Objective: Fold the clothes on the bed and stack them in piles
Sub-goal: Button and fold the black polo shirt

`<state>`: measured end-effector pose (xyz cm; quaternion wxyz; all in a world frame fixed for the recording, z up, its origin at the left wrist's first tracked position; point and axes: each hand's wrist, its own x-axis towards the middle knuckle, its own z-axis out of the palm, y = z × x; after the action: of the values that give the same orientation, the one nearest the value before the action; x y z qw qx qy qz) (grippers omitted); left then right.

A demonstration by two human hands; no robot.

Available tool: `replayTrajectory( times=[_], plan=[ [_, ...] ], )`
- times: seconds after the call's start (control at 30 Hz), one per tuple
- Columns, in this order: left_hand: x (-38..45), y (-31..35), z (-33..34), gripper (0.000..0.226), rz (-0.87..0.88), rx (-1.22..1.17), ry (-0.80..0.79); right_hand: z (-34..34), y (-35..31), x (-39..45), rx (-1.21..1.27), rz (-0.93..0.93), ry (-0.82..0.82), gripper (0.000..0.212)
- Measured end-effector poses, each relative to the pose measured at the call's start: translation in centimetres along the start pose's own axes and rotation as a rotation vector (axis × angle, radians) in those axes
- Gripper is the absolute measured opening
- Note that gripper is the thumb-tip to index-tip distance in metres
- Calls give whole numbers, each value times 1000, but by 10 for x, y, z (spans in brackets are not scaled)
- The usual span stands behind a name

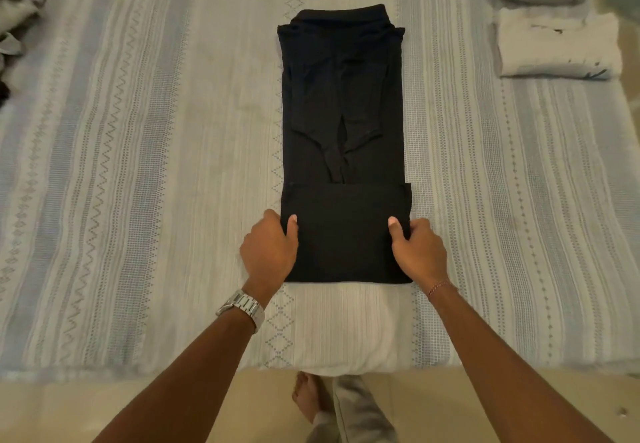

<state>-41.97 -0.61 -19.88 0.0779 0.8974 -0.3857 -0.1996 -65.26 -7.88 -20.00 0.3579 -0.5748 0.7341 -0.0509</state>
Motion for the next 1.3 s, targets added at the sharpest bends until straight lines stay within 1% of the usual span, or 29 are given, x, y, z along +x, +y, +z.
replayTrajectory(
  times=[0.07, 0.13, 0.17, 0.23, 0.3, 0.4, 0.47, 0.57, 0.63, 0.7, 0.77, 0.83, 0.87, 0.9, 0.93, 0.97, 1.0, 1.03, 1.07, 1.1, 1.17, 1.23, 1.27, 1.3],
  plan=[
    [-11, -1, 6, 42, -73, 7, -35, 1, 8, -7, -111, 2, -84, 49],
    [-20, -3, 9, 49, -144, -50, -47, -1, 11, -15, -181, 0, -139, 55],
    [-21, -4, 11, 50, -160, -67, -62, 0, 13, -17, -170, 6, -166, 55],
    [-25, -5, 15, 52, -150, -74, -91, 2, 20, -23, -44, 23, -198, 51],
    [-31, -8, 17, 53, -119, -93, -86, 3, 30, -34, 54, -15, -150, 44],
    [-43, -16, 20, 47, -99, -136, -52, 8, 43, -51, 235, -67, -15, 33],
    [-54, -23, 21, 45, -103, -133, -36, 10, 47, -63, 325, -63, 41, 34],
    [-78, -35, 23, 42, -122, -161, -7, 11, 63, -88, 359, -89, 46, 35],
    [-96, -44, 23, 38, -111, -219, 21, 14, 76, -105, 346, -116, 35, 34],
    [-115, -53, 22, 32, -73, -326, 44, 11, 83, -121, 323, -157, 17, 35],
    [-127, -60, 17, 27, -9, -494, 62, 3, 83, -132, 374, -204, -49, 35],
    [-130, -64, 10, 25, 42, -607, 62, -6, 82, -133, 410, -215, -129, 26],
    [-130, -68, 6, 21, 69, -626, 28, -11, 84, -131, 406, -201, -170, 22],
    [-128, -71, 2, 16, 102, -645, -43, -15, 86, -128, 408, -189, -224, 22],
    [-127, -74, -2, 15, 136, -675, -163, -21, 88, -126, 407, -185, -299, 31],
    [-126, -77, -8, 18, 148, -707, -327, -25, 92, -123, 412, -189, -374, 45],
    [-124, -79, -16, 27, 136, -734, -497, -28, 95, -122, 387, -209, -423, 58],
    [-122, -83, -21, 40, 121, -722, -618, -29, 96, -122, 359, -240, -442, 65],
    [-120, -85, -25, 52, 132, -670, -664, -30, 98, -121, 320, -270, -427, 65],
    [-118, -86, -26, 60, 164, -583, -647, -30, 99, -121, 287, -288, -374, 62],
    [-115, -85, -23, 65, 271, -359, -531, -29, 98, -117, 215, -329, -209, 54],
    [-117, -85, -20, 56, 395, -114, -379, -30, 97, -115, 173, -379, -129, 49],
    [-118, -87, -19, 50, 443, -41, -295, -30, 97, -115, 160, -420, -106, 47],
    [-117, -87, -19, 43, 484, -26, -220, -29, 98, -112, 155, -456, -89, 45]
  ],
)
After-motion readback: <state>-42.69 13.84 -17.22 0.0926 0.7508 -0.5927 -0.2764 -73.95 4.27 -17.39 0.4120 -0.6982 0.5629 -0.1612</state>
